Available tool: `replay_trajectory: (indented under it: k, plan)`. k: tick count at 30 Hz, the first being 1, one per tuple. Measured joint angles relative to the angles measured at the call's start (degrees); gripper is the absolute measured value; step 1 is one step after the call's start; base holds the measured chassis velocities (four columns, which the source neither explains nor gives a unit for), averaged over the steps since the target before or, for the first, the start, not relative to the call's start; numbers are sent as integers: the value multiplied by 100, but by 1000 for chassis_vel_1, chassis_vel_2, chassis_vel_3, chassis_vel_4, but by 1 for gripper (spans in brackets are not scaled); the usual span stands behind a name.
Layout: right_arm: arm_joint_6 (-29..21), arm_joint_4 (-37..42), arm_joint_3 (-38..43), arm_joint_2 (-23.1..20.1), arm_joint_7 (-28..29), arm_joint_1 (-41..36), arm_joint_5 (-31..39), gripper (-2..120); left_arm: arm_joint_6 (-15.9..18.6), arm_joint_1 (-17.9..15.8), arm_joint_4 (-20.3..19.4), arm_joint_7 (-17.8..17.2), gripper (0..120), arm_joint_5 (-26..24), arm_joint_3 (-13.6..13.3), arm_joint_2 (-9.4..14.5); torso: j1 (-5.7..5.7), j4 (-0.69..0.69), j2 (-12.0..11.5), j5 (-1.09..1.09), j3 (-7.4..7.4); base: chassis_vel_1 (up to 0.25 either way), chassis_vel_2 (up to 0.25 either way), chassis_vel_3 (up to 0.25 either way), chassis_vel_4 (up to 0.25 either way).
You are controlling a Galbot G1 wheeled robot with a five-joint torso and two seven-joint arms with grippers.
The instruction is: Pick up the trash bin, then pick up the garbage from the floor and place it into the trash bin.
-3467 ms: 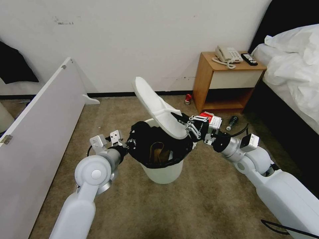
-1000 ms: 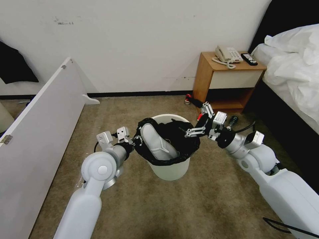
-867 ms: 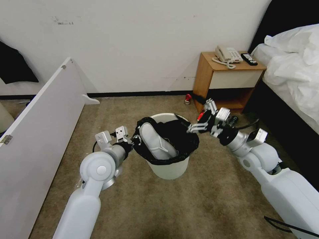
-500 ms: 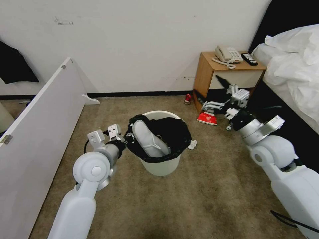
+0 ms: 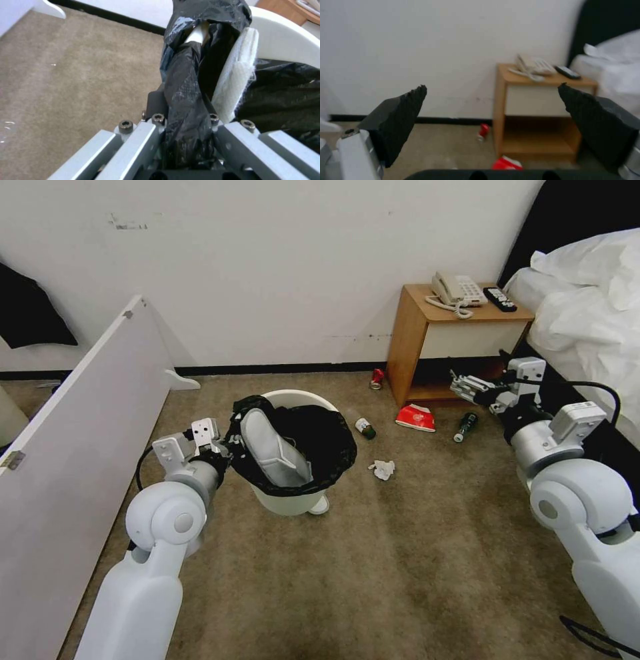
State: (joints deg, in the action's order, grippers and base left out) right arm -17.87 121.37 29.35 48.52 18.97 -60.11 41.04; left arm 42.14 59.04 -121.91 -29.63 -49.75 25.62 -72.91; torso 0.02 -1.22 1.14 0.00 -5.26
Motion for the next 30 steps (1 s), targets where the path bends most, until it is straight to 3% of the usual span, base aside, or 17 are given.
replay_trajectory:
  k: [6,13,30]
  plan:
    - [-93,55,253,90,180,-432,-248,100,0,5,-27,-11,5,6,149,51,0,-1,0,0,0,0,0,0,0]
    - [36,43,451,226,-35,-765,-669,100,0,-12,-72,-25,5,-44,161,66,0,-1,0,0,0,0,0,0,0]
    - [207,-38,374,438,-315,-817,-979,100,0,83,-197,-29,5,-121,202,111,0,-1,0,0,0,0,0,0,0]
